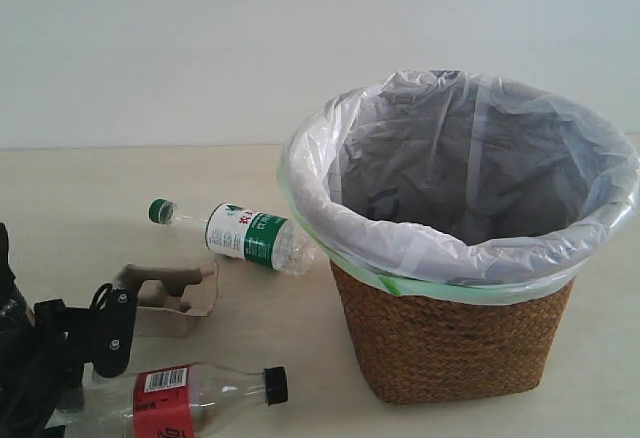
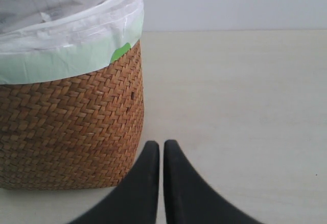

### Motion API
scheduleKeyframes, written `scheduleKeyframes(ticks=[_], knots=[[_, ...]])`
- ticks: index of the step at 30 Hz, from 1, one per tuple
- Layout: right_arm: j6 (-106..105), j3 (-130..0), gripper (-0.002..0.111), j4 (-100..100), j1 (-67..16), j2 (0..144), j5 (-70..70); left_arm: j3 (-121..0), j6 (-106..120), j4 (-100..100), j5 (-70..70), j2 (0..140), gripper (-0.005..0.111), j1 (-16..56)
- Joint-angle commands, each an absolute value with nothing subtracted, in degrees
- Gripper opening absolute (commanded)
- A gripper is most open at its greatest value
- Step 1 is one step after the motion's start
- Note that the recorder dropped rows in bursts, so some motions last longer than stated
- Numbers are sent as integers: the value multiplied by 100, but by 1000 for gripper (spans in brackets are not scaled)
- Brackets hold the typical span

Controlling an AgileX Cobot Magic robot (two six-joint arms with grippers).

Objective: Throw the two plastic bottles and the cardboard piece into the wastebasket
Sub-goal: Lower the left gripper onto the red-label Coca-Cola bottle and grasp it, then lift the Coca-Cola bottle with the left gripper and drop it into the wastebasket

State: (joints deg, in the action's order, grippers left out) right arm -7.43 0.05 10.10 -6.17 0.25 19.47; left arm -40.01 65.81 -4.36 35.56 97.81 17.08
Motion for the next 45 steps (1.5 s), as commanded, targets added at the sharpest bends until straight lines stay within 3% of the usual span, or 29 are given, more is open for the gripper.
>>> scheduleKeyframes(ticks=[1, 20, 25, 33, 37, 45], knots=[[-766, 0, 0, 981, -587, 0, 1916, -4037, 6147, -533, 3875, 9749, 4, 1733], [-766, 0, 0, 981, -587, 0, 1916, -4252, 4724, -1800, 4576, 7046, 4, 1709], [-766, 0, 0, 981, -587, 0, 1916, -4171, 3366, -1563, 3957, 6232, 4, 1379], [-766, 0, 0, 981, -587, 0, 1916, -3428, 2976, -1836, 2271, 4936, 4, 978], [-766, 0, 0, 981, -587, 0, 1916, -3204, 1268, -521, 2413, 4770, 4, 369], [-766, 0, 0, 981, -587, 0, 1916, -3230, -1918, 3189, 4090, 4814, 4, -648]])
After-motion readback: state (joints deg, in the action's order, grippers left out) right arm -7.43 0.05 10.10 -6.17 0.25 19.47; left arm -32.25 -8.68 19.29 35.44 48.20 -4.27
